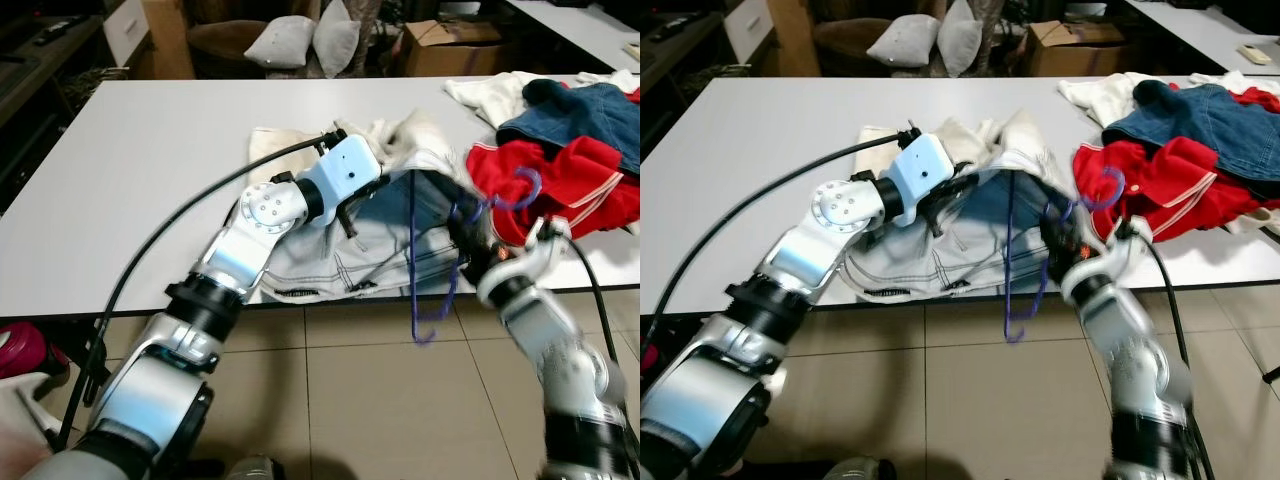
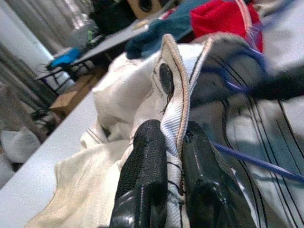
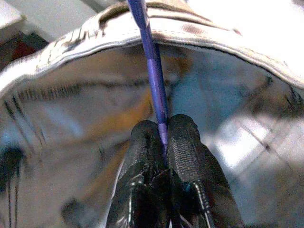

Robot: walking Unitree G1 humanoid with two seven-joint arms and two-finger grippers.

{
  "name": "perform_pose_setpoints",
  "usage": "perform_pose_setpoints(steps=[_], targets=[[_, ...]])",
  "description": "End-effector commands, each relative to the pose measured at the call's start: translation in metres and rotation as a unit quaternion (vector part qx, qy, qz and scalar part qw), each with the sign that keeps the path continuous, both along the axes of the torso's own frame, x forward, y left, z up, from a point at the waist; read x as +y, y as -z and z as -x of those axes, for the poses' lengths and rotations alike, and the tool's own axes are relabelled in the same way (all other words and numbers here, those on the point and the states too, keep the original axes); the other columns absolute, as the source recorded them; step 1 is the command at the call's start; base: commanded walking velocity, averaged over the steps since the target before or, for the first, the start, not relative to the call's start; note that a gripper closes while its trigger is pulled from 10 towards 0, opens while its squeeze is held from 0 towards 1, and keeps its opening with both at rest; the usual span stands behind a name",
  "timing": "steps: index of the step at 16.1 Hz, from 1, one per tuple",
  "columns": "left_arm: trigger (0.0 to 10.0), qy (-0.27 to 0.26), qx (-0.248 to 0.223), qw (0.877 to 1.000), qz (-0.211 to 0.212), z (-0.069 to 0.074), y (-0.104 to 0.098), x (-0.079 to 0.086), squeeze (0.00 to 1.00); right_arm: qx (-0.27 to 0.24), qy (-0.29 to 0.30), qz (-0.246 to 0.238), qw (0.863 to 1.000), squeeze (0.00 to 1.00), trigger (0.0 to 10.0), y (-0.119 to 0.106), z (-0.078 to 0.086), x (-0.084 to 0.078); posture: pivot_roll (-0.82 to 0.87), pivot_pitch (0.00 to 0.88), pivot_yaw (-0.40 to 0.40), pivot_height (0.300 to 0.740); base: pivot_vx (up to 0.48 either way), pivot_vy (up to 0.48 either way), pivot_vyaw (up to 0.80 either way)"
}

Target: Hang hanger

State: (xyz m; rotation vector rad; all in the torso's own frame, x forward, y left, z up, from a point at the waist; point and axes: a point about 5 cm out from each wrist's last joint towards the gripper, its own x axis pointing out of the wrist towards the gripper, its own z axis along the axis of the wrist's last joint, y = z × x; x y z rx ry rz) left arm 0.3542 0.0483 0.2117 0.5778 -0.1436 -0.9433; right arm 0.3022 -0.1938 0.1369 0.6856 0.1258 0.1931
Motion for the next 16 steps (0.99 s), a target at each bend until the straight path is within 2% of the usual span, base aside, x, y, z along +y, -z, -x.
perform_pose_setpoints(steps=[1, 2, 3, 4, 5, 6, 7, 8, 9, 10, 11, 12, 14, 16], targets=[[0.0, 0.022, 0.001, 1.000, -0.005, 0.005, -0.007, -0.004, 0.00, -0.006, 0.029, -0.001, 1.000, 0.00, 10.0, -0.005, -0.008, -0.007, 0.01, 0.000, 0.018, 0.740, 0.000, 0.000, 0.00], [0.0, 0.025, 0.024, 0.999, 0.018, 0.007, -0.014, -0.004, 0.00, -0.006, 0.061, 0.002, 0.998, 0.00, 10.0, -0.011, -0.020, -0.014, 0.01, 0.000, 0.018, 0.740, 0.000, 0.000, 0.00], [0.0, 0.031, 0.057, 0.996, 0.069, 0.008, -0.026, -0.005, 0.00, -0.011, 0.086, 0.008, 0.996, 0.00, 10.0, -0.016, -0.028, -0.020, 0.03, 0.000, 0.012, 0.740, 0.000, 0.000, 0.00], [0.0, 0.036, 0.072, 0.992, 0.092, 0.009, -0.031, -0.006, 0.00, -0.014, 0.093, 0.013, 0.995, 0.00, 10.0, -0.018, -0.031, -0.021, 0.04, 0.000, 0.012, 0.740, 0.000, 0.000, 0.00], [0.0, 0.045, 0.112, 0.980, 0.156, 0.009, -0.048, -0.008, 0.00, -0.027, 0.109, 0.021, 0.993, 0.00, 10.0, -0.025, -0.038, -0.024, 0.04, 0.000, 0.013, 0.740, 0.000, 0.000, 0.00], [0.0, 0.046, 0.125, 0.976, 0.174, 0.009, -0.052, -0.009, 0.00, -0.030, 0.114, 0.008, 0.993, 0.00, 10.0, -0.027, -0.040, -0.023, 0.04, 0.000, 0.015, 0.740, 0.000, 0.000, 0.00], [0.0, 0.049, 0.156, 0.956, 0.244, 0.007, -0.068, -0.016, 0.00, -0.041, 0.127, -0.009, 0.991, 0.00, 10.0, -0.034, -0.043, -0.020, 0.05, 0.000, 0.019, 0.740, 0.000, 0.000, 0.00], [0.0, 0.051, 0.182, 0.937, 0.292, 0.007, -0.079, -0.022, 0.00, -0.044, 0.134, -0.012, 0.990, 0.00, 10.0, -0.037, -0.045, -0.017, 0.06, 0.000, 0.022, 0.740, 0.000, 0.000, 0.00], [0.0, 0.050, 0.203, 0.921, 0.328, 0.006, -0.086, -0.030, 0.00, -0.045, 0.137, 0.004, 0.990, 0.00, 10.0, -0.037, -0.047, -0.010, 0.06, 0.000, 0.023, 0.740, 0.000, 0.000, 0.00], [0.0, 0.038, 0.231, 0.900, 0.368, 0.002, -0.094, -0.043, 0.00, -0.041, 0.147, 0.025, 0.988, 0.00, 10.0, -0.035, -0.048, 0.007, 0.06, 0.000, 0.037, 0.740, 0.000, 0.000, 0.00], [0.0, 0.030, 0.245, 0.892, 0.377, 0.000, -0.099, -0.052, 0.00, -0.038, 0.165, 0.043, 0.985, 0.00, 10.0, -0.030, -0.047, 0.018, 0.06, 0.000, 0.048, 0.740, 0.000, 0.000, 0.00], [0.0, 0.028, 0.250, 0.891, 0.378, -0.001, -0.101, -0.056, 0.00, -0.037, 0.173, 0.050, 0.983, 0.00, 10.0, -0.029, -0.047, 0.022, 0.06, 0.000, 0.048, 0.740, 0.000, 0.000, 0.00], [0.0, 0.027, 0.257, 0.889, 0.379, -0.002, -0.108, -0.064, 0.00, -0.031, 0.198, 0.027, 0.979, 0.00, 10.0, -0.022, -0.045, 0.035, 0.06, 0.000, 0.072, 0.740, 0.000, 0.000, 0.00], [0.0, 0.011, 0.273, 0.879, 0.390, -0.006, -0.113, -0.070, 0.00, -0.015, 0.211, 0.021, 0.977, 0.00, 10.0, -0.009, -0.040, 0.053, 0.06, 0.000, 0.091, 0.740, 0.000, 0.000, 0.00]])
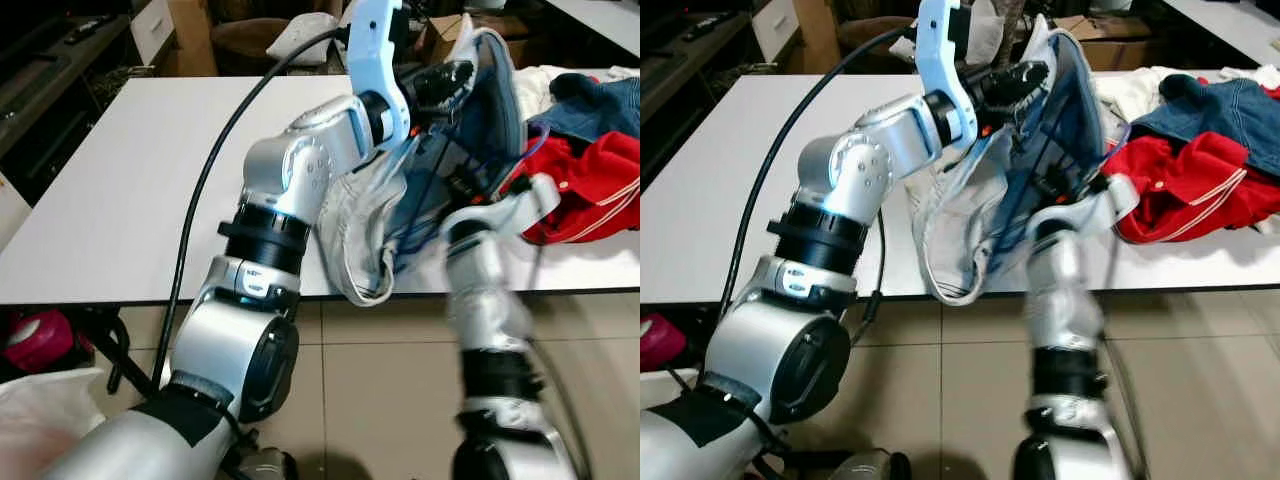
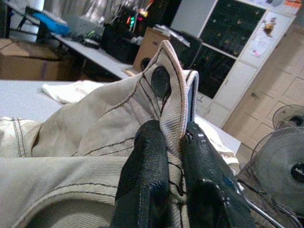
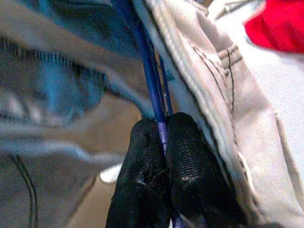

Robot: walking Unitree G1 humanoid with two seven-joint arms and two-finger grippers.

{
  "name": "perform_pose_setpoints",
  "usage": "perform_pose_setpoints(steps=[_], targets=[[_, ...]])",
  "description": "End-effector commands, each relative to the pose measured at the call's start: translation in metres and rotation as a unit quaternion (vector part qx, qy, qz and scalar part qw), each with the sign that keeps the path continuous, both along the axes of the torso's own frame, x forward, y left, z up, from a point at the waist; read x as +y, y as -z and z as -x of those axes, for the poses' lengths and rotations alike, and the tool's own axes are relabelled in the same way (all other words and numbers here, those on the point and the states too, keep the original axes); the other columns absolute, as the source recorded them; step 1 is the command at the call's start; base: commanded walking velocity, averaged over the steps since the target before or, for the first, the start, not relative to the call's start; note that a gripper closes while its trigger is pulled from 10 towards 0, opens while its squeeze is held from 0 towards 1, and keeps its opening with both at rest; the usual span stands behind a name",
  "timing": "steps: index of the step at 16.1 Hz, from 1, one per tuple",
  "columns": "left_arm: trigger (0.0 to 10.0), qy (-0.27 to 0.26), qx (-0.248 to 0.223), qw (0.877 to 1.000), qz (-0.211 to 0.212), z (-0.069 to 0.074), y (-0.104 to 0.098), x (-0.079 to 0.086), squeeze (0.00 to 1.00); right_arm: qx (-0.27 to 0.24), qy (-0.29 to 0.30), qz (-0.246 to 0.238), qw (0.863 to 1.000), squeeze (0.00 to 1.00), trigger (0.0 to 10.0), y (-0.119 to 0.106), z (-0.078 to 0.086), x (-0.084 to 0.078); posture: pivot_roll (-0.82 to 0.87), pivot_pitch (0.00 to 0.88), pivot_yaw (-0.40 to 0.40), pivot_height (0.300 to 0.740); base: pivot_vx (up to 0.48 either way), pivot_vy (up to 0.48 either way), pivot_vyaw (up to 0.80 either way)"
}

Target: Hang hanger

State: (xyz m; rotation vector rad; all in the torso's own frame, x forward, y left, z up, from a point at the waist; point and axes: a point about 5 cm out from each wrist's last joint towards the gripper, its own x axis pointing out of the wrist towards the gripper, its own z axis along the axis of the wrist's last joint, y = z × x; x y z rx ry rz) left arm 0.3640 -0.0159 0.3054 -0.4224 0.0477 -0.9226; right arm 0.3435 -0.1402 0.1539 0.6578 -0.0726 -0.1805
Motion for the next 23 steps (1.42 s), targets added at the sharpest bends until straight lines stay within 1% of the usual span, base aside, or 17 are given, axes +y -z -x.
perform_pose_setpoints(steps=[1, 2, 3, 5, 7, 9, 11, 12, 13, 15, 16, 17, 18, 19, 20, 22, 23], targets=[[0.0, 0.004, -0.020, 1.000, 0.024, 0.003, -0.020, -0.007, 0.00, 0.028, 0.001, 0.010, 1.000, 0.00, 10.0, 0.013, 0.002, 0.004, 0.06, 0.000, 0.091, 0.740, 0.000, 0.000, 0.00], [0.0, -0.002, -0.020, 0.999, 0.026, 0.001, -0.023, -0.006, 0.00, 0.090, -0.038, 0.071, 0.993, 0.00, 10.0, 0.033, 0.005, 0.016, 0.07, 0.000, 0.095, 0.740, 0.000, 0.000, 0.00], [0.0, -0.012, -0.022, 0.999, 0.027, -0.001, -0.026, -0.003, 0.00, 0.125, -0.054, 0.109, 0.985, 0.00, 10.0, 0.045, 0.008, 0.017, 0.07, 0.000, 0.092, 0.740, 0.000, 0.000, 0.00], [0.0, -0.054, -0.022, 0.998, 0.033, -0.013, -0.030, 0.013, 0.00, 0.158, -0.083, 0.119, 0.977, 0.00, 10.0, 0.059, 0.016, 0.012, 0.07, 0.000, 0.082, 0.740, 0.000, 0.000, 0.00], [0.0, -0.103, -0.027, 0.994, 0.036, -0.026, -0.036, 0.033, 0.00, 0.172, -0.095, 0.130, 0.972, 0.00, 10.0, 0.062, 0.025, -0.003, 0.07, 0.000, 0.073, 0.740, 0.000, 0.000, 0.00], [0.0, -0.141, -0.044, 0.989, 0.023, -0.034, -0.039, 0.049, 0.00, 0.176, -0.053, 0.125, 0.975, 0.00, 10.0, 0.055, 0.028, -0.031, 0.06, 0.000, 0.069, 0.740, 0.000, 0.000, 0.00], [0.0, -0.192, -0.063, 0.979, -0.030, -0.046, -0.030, 0.075, 0.00, 0.132, -0.040, 0.131, 0.982, 0.00, 10.0, 0.021, 0.031, -0.064, 0.04, 0.000, 0.067, 0.740, 0.000, 0.000, 0.00], [0.0, -0.217, -0.066, 0.971, -0.078, -0.052, -0.017, 0.091, 0.00, 0.094, -0.047, 0.141, 0.984, 0.00, 10.0, -0.005, 0.032, -0.078, 0.03, 0.000, 0.067, 0.740, 0.000, 0.000, 0.00], [0.0, -0.227, -0.064, 0.966, -0.103, -0.055, -0.007, 0.098, 0.00, 0.071, -0.056, 0.140, 0.986, 0.00, 10.0, -0.020, 0.032, -0.083, 0.03, 0.000, 0.067, 0.740, 0.000, 0.000, 0.00], [0.0, -0.244, -0.057, 0.946, -0.205, -0.058, 0.034, 0.118, 0.00, -0.016, -0.109, 0.112, 0.988, 0.00, 10.0, -0.072, 0.032, -0.086, 0.00, 0.000, 0.058, 0.740, 0.000, 0.000, 0.00], [0.0, -0.223, -0.053, 0.938, -0.259, -0.056, 0.058, 0.119, 0.00, -0.046, -0.139, 0.097, 0.984, 0.00, 10.0, -0.092, 0.030, -0.083, -0.01, 0.000, 0.054, 0.740, 0.000, 0.000, 0.00], [0.0, -0.176, -0.050, 0.933, -0.309, -0.051, 0.083, 0.114, 0.00, -0.064, -0.161, 0.078, 0.982, 0.00, 10.0, -0.107, 0.028, -0.081, -0.02, 0.000, 0.043, 0.740, 0.000, 0.000, 0.00], [0.0, -0.129, -0.047, 0.931, -0.338, -0.045, 0.101, 0.107, 0.00, -0.074, -0.171, 0.064, 0.980, 0.00, 10.0, -0.115, 0.023, -0.080, -0.02, 0.000, 0.041, 0.740, 0.000, 0.000, 0.00], [0.0, -0.068, -0.039, 0.931, -0.356, -0.036, 0.120, 0.098, 0.00, -0.076, -0.175, 0.055, 0.980, 0.00, 10.0, -0.121, 0.017, -0.081, -0.03, 0.000, 0.037, 0.740, 0.000, 0.000, 0.00], [0.0, 0.022, -0.031, 0.929, -0.369, -0.019, 0.144, 0.083, 0.00, -0.074, -0.176, 0.047, 0.980, 0.00, 10.0, -0.129, 0.005, -0.085, -0.03, 0.000, 0.022, 0.740, 0.000, 0.000, 0.00], [0.0, 0.087, -0.031, 0.928, -0.361, -0.005, 0.153, 0.075, 0.00, -0.064, -0.170, 0.052, 0.982, 0.00, 10.0, -0.132, -0.008, -0.089, -0.03, 0.000, 0.009, 0.740, 0.000, 0.000, 0.00], [0.0, 0.104, -0.035, 0.933, -0.343, 0.000, 0.150, 0.074, 0.00, -0.059, -0.169, 0.053, 0.982, 0.00, 10.0, -0.130, -0.012, -0.089, -0.03, 0.000, 0.009, 0.740, 0.000, 0.000, 0.00]])
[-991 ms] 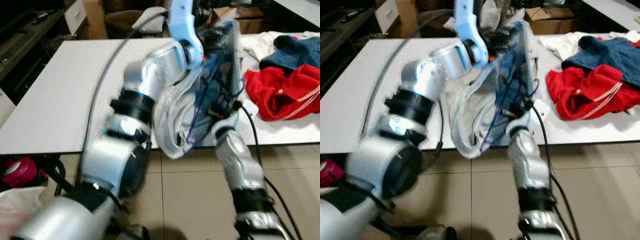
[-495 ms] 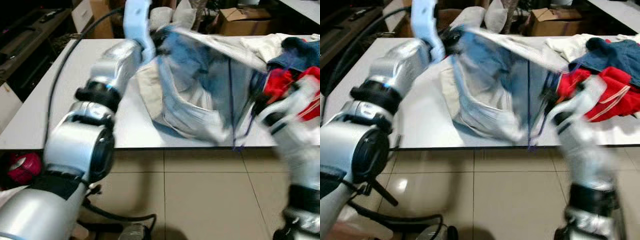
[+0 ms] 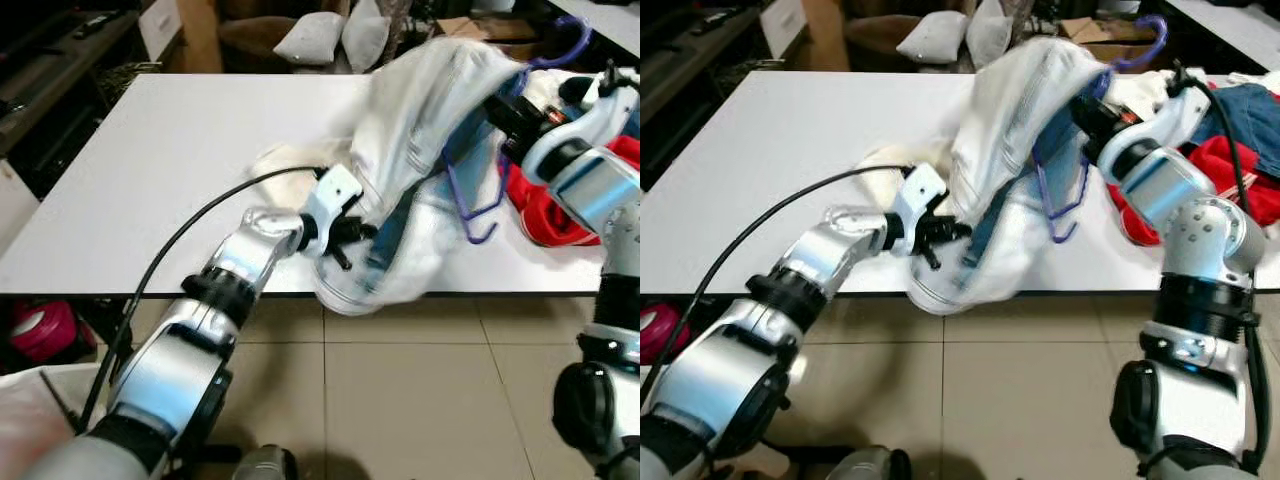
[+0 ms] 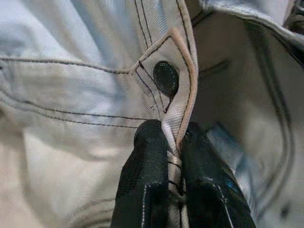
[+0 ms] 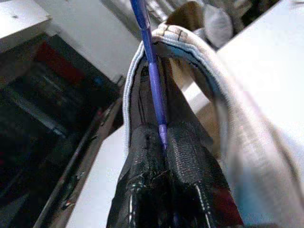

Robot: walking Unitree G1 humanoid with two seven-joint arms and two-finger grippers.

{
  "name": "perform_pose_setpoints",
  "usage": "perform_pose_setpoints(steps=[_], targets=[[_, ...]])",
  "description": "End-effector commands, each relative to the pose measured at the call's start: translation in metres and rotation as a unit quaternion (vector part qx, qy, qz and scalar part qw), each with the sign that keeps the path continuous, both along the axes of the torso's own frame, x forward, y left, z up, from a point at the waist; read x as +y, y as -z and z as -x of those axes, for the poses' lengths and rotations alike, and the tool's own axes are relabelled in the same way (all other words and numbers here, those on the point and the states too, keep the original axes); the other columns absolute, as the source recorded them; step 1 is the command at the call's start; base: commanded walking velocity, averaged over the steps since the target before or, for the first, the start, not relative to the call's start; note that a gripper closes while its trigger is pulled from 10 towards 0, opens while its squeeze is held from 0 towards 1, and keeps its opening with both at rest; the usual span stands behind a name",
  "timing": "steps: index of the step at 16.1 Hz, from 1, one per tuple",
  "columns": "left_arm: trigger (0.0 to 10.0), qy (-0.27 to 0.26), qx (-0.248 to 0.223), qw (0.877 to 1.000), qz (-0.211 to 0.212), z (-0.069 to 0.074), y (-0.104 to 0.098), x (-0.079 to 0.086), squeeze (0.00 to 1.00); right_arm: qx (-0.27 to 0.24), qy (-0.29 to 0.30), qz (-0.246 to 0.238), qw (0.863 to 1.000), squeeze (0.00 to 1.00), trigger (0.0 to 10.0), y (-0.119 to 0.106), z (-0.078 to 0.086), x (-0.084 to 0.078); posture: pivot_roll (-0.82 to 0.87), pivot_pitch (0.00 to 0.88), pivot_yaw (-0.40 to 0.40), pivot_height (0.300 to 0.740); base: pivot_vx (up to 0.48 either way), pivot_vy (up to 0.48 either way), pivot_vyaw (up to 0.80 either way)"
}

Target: Hang hanger

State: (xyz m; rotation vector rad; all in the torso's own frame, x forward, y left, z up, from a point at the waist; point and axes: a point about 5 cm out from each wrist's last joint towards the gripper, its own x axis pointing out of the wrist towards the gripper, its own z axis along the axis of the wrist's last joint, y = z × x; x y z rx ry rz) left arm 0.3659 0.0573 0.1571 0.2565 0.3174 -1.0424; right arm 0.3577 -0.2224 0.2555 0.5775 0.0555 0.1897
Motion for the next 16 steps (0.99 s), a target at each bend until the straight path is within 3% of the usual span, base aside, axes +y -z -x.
perform_pose_setpoints(steps=[1, 2, 4, 7, 10, 12, 16], targets=[[0.0, 0.009, 0.011, 1.000, -0.001, 0.001, -0.001, 0.003, 0.00, -0.057, 0.025, 0.000, 0.998, 0.00, 10.0, -0.025, -0.001, -0.008, -0.02, 0.000, 0.002, 0.740, 0.000, 0.000, 0.00], [0.0, -0.006, 0.007, 0.999, 0.044, -0.001, -0.020, 0.009, 0.00, -0.035, 0.044, -0.023, 0.998, 0.00, 10.0, -0.010, -0.008, -0.012, -0.01, 0.000, -0.004, 0.740, 0.000, 0.000, 0.00], [0.0, -0.006, -0.003, 0.997, 0.076, 0.001, -0.039, 0.014, 0.00, -0.019, 0.062, -0.087, 0.994, 0.00, 10.0, 0.003, -0.014, -0.013, 0.01, 0.000, -0.001, 0.740, 0.000, 0.000, 0.00], [0.0, 0.014, 0.019, 0.990, 0.137, 0.009, -0.056, 0.012, 0.00, -0.001, 0.076, -0.117, 0.990, 0.00, 10.0, 0.026, -0.019, -0.007, 0.01, 0.000, 0.005, 0.740, 0.000, 0.000, 0.00], [0.0, 0.027, 0.023, 0.991, 0.132, 0.015, -0.059, 0.009, 0.00, 0.005, 0.087, -0.179, 0.980, 0.00, 10.0, 0.036, -0.023, -0.002, 0.02, 0.000, 0.018, 0.740, 0.000, 0.000, 0.00], [0.0, 0.045, 0.039, 0.984, 0.168, 0.019, -0.069, 0.005, 0.00, -0.016, 0.120, -0.066, 0.990, 0.00, 10.0, 0.041, -0.025, 0.002, 0.02, 0.000, 0.023, 0.740, 0.000, 0.000, 0.00], [0.0, 0.065, 0.063, 0.962, 0.256, 0.027, -0.097, -0.013, 0.00, -0.004, 0.136, 0.074, 0.988, 0.00, 10.0, 0.082, -0.020, 0.035, 0.02, 0.000, 0.021, 0.740, 0.000, 0.000, 0.00]])
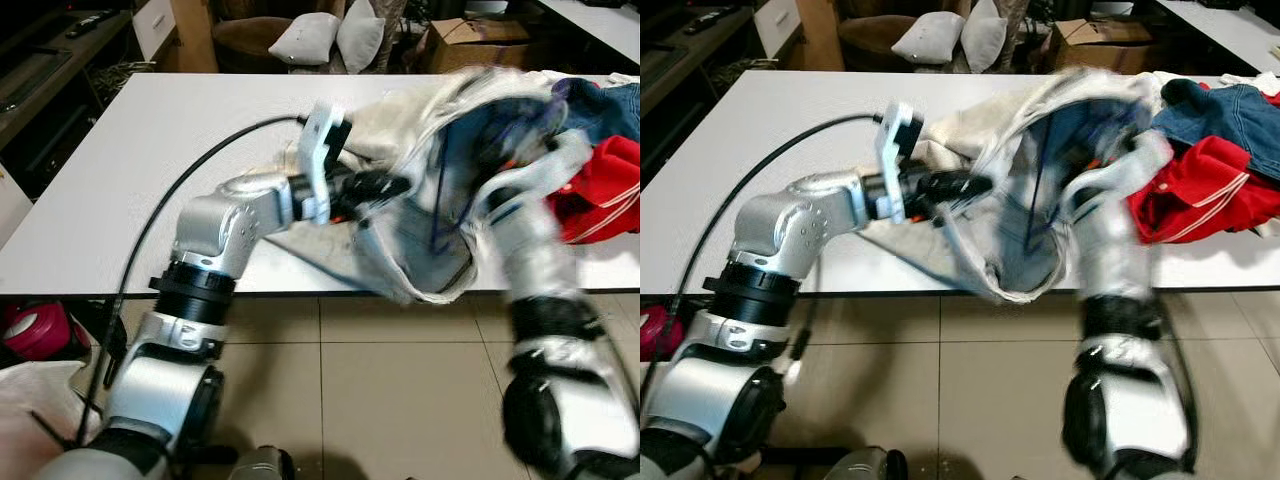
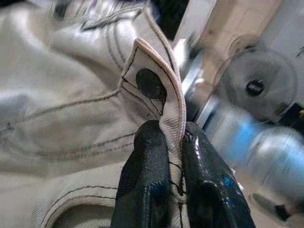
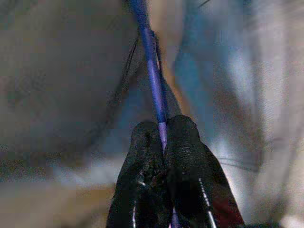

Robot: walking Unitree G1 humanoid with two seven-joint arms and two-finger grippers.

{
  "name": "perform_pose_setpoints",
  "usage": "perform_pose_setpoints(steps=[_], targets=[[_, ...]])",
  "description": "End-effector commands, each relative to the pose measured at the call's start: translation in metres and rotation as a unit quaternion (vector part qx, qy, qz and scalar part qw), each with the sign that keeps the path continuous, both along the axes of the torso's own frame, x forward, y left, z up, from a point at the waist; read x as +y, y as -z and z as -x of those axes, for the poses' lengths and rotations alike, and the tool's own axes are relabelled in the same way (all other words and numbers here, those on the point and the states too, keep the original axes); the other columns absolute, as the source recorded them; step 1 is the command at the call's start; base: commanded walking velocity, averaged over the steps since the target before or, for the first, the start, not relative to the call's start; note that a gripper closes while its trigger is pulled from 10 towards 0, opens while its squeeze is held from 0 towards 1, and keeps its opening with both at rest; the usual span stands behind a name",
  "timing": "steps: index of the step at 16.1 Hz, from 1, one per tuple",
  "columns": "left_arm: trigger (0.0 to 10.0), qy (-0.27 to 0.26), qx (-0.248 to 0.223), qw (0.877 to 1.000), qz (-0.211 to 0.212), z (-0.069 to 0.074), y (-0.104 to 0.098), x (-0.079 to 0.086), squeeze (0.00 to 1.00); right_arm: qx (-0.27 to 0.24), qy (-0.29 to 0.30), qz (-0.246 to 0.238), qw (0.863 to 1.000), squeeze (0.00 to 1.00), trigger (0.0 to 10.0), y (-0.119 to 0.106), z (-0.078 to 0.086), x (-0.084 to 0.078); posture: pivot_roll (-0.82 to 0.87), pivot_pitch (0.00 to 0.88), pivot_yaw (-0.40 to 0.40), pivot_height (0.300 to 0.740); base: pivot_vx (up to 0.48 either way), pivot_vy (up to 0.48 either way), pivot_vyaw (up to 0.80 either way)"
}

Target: Hang hanger

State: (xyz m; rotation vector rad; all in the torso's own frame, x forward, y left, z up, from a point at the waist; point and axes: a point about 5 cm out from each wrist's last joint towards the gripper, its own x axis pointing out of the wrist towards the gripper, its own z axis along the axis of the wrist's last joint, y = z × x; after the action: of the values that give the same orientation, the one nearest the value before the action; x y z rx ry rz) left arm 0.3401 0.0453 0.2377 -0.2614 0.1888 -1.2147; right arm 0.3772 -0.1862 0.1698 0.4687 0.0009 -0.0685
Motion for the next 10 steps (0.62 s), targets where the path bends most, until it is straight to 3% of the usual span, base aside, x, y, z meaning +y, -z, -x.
perform_pose_setpoints(steps=[1, 4, 8, 10], targets=[[0.0, 0.012, -0.014, 0.999, 0.029, 0.003, -0.021, -0.006, 0.00, -0.003, 0.012, 0.039, 0.999, 0.00, 10.0, 0.003, 0.001, 0.005, 0.03, 0.000, 0.021, 0.740, 0.000, 0.000, 0.00], [0.0, 0.028, 0.001, 0.998, 0.056, 0.009, -0.031, -0.019, 0.00, -0.006, 0.035, 0.044, 0.998, 0.00, 10.0, 0.016, 0.005, 0.017, 0.03, 0.000, 0.028, 0.740, 0.000, 0.000, 0.00], [0.0, 0.032, 0.027, 0.997, 0.060, 0.013, -0.032, -0.029, 0.00, -0.071, 0.083, -0.011, 0.994, 0.00, 10.0, 0.010, 0.009, 0.019, 0.03, 0.000, 0.043, 0.740, 0.000, 0.000, 0.00], [0.0, 0.029, 0.021, 0.999, 0.033, 0.013, -0.024, -0.030, 0.00, -0.110, 0.081, -0.092, 0.986, 0.00, 10.0, 0.004, 0.009, 0.015, 0.03, 0.000, 0.040, 0.740, 0.000, 0.000, 0.00]])
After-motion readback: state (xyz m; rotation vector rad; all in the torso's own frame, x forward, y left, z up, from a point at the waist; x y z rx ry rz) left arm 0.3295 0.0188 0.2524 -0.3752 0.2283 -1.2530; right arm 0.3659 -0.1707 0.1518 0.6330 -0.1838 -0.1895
